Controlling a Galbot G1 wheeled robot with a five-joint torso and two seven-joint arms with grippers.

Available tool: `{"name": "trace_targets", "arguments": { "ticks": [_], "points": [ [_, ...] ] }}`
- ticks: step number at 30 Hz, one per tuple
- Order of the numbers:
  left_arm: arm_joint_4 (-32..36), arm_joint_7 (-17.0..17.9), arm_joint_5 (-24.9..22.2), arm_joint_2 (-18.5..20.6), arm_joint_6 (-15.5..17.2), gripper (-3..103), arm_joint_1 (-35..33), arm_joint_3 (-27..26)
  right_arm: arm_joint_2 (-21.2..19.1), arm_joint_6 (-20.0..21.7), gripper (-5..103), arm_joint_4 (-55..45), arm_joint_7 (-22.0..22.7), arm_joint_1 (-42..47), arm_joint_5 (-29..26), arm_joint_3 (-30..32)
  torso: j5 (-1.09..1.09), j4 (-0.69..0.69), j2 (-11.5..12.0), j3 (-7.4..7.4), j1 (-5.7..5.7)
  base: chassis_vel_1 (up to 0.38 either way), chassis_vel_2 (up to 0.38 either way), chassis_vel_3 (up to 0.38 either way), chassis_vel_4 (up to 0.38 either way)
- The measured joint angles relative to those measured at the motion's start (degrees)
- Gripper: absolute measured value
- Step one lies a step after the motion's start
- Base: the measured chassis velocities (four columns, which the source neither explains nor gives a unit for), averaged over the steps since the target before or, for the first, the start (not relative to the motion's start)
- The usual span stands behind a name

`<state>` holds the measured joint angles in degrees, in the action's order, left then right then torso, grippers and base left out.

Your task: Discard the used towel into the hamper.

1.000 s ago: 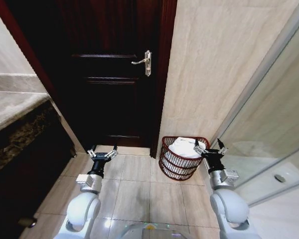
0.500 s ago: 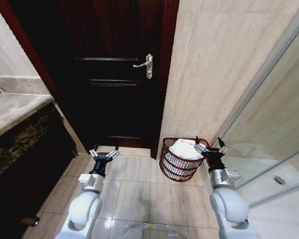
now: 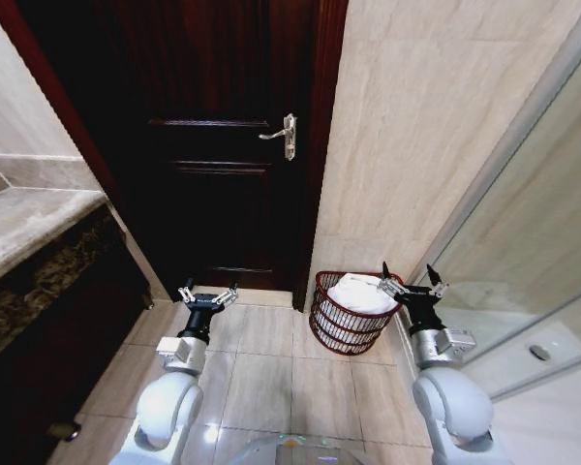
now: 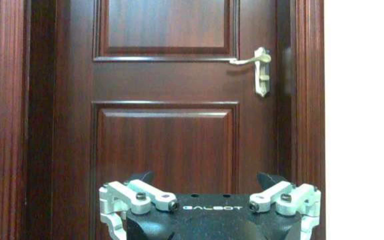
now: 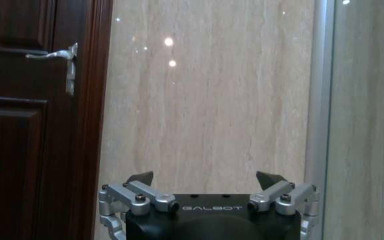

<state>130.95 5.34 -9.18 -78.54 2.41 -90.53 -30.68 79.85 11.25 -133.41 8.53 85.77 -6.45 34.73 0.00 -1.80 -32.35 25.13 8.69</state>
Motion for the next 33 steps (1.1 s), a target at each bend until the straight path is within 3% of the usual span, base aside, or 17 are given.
{"name": "trace_targets", "arguments": {
  "ticks": [12,33],
  "points": [
    [2.97,0.03,-0.72,0.42,-0.03,100,-0.85,-0.94,-1.96,0.13,100,-1.95,0.79,2.32,-0.08,-0.31,0.0,0.01,-3.01,1.8,1.19,0.0,0.0,0.0,0.0],
    [0.35,-0.14,-1.01,0.91,-0.13,100,0.1,-0.01,0.87,3.72,100,-2.7,1.96,1.86,0.48,0.01,0.0,0.0,-8.11,4.77,3.33,0.0,0.0,0.0,0.0]
  ]
}}
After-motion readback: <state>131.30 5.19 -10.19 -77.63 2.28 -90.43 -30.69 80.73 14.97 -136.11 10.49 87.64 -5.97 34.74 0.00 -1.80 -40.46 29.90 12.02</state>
